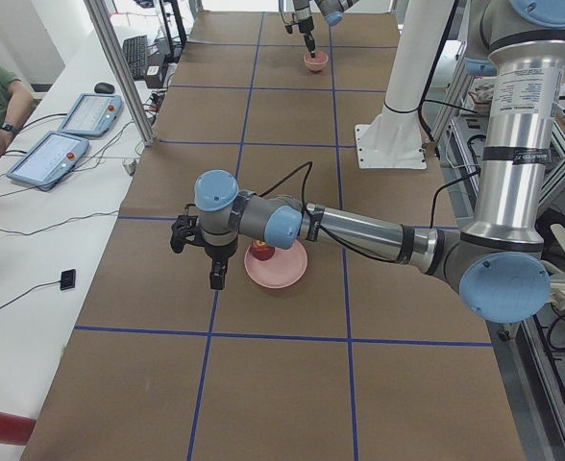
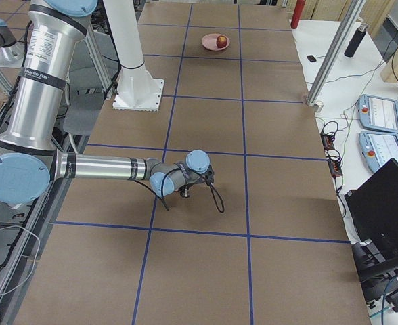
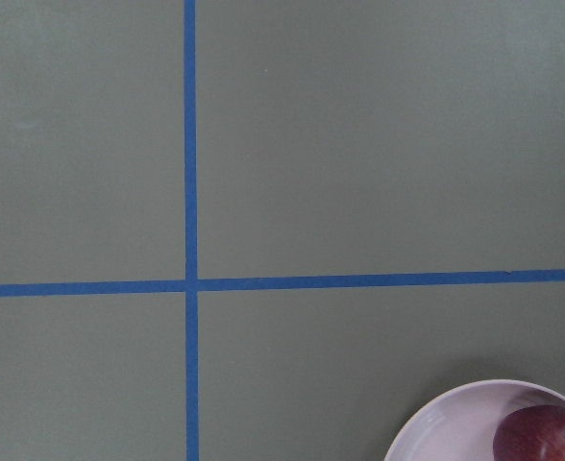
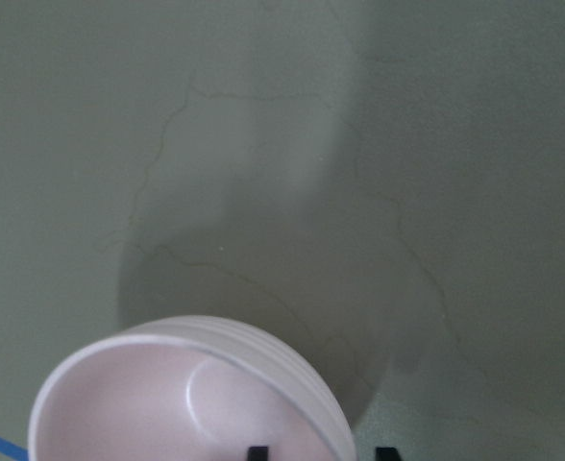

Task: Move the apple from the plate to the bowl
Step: 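Lower the right gripper to the pink bowl rim and grasp it, then slide the pink bowl to center with right gripper while left reaches the apple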

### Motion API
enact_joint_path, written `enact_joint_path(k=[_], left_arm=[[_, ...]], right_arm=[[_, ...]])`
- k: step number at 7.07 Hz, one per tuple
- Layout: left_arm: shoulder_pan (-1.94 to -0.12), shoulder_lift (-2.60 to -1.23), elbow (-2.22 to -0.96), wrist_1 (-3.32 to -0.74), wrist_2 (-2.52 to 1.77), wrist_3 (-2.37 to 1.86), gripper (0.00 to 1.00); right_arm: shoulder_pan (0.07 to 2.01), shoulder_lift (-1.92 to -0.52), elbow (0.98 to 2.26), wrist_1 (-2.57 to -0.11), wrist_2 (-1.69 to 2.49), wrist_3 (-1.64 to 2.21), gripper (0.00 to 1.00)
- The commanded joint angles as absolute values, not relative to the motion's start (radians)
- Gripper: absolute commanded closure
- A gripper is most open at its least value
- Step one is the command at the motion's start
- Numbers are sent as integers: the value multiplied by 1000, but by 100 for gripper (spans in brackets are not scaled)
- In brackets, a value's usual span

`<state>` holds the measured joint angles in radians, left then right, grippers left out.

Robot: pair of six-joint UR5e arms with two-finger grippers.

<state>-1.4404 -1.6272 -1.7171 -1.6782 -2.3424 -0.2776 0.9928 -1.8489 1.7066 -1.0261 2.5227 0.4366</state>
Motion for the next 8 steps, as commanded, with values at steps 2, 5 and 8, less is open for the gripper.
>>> enact_joint_path(k=[2,5,8], left_arm=[[-1439,-1631,-1718,-1675,-2370,-284,1],[-1321,-1663,-1755,-1674,-2355,-463,2],[-1163,-1657,-1836,-1677,-2275,-688,2]], right_arm=[[1023,-1833,1744,-1017,2561,498,100],[1129,-1720,1749,-1040,2674,635,100],[1132,-1596,1750,-1043,2674,830,100]])
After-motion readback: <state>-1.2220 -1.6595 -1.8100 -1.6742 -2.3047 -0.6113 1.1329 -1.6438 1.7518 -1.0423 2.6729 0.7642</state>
